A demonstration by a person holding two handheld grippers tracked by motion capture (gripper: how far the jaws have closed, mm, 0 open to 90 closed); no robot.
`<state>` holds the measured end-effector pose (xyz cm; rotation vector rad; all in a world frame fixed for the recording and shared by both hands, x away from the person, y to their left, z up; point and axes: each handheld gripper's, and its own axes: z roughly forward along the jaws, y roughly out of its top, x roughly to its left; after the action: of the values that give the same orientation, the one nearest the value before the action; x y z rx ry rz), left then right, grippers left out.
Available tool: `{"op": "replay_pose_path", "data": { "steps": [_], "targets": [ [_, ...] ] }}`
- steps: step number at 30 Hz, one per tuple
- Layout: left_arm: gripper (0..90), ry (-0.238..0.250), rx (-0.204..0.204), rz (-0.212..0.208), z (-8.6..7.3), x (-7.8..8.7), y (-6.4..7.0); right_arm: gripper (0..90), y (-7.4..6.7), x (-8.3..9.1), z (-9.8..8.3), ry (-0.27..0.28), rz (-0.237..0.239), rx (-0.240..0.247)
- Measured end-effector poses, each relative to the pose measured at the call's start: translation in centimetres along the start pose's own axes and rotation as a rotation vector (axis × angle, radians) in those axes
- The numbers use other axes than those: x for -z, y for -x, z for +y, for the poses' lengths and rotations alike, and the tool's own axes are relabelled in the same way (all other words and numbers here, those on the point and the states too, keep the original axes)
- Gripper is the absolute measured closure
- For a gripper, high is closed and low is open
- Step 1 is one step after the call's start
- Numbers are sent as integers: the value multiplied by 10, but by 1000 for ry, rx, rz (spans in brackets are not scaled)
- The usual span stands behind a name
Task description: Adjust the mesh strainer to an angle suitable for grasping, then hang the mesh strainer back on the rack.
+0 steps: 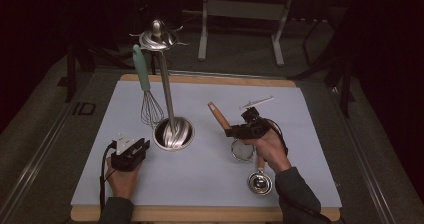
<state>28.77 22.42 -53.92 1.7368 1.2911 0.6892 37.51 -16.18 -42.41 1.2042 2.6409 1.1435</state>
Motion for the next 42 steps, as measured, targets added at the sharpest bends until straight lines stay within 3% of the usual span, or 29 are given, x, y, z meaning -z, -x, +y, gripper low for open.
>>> {"op": "replay_pose_path", "data": {
  "steps": [8, 18, 28, 35, 42],
  "targets": [
    [738, -2, -4, 2, 0, 0, 0, 709, -4, -1, 3, 19, 10, 14],
    [740, -2, -8, 5, 0, 0, 1, 709, -13, 2, 8, 72, 32, 113],
    [740, 3, -4, 5, 0, 0, 1, 708, -27, 7, 16, 171, 64, 206],
    [738, 3, -10, 6, 0, 1, 1, 709, -38, 15, 26, 235, 77, 307],
    [734, 9, -5, 4, -1, 1, 1, 709, -45, 19, 36, 263, 85, 342]
  ]
}}
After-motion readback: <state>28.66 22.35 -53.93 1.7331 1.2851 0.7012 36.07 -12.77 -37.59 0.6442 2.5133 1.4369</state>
